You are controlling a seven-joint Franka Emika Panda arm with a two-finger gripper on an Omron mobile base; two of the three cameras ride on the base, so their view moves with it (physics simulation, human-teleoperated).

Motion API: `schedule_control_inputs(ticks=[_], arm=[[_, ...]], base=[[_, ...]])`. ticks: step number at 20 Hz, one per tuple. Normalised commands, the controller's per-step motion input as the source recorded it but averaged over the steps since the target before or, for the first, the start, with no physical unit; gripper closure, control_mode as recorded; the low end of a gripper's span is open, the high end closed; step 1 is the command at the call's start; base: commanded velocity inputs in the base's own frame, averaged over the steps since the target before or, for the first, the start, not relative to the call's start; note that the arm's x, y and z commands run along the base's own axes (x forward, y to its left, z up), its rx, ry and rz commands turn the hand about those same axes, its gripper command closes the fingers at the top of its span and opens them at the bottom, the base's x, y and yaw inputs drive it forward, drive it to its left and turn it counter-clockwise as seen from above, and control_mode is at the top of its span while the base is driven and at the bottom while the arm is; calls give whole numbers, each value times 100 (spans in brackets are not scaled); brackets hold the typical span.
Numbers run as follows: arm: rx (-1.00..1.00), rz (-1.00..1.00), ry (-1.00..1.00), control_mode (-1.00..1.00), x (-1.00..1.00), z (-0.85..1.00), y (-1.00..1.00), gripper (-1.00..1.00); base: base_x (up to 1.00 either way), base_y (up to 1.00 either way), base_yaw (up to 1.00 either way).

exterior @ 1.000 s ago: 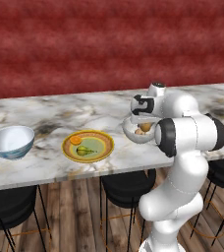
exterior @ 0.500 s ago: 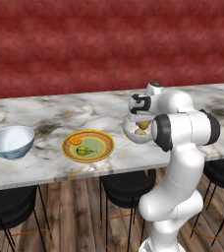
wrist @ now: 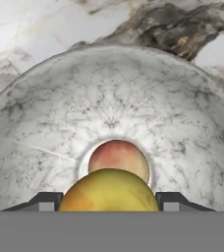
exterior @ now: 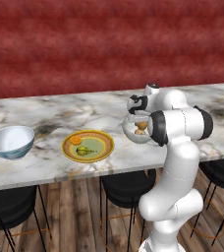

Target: Take the fruits from the plate on the dining counter and place two fruits in each bowl.

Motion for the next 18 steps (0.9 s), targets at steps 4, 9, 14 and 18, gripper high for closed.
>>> schedule_control_inputs(ticks=[4, 9, 14, 18], arm=[[0, 0, 0, -100, 0, -20, -4, -100], [0, 0, 0, -100, 0, 0, 0, -100], [0, 0, 0, -100, 0, 10, 0, -100], [0, 0, 2, -100, 1, 46, 1, -100]], base=[[0, 0, 0], [0, 0, 0], [0, 0, 0], [0, 0, 0]])
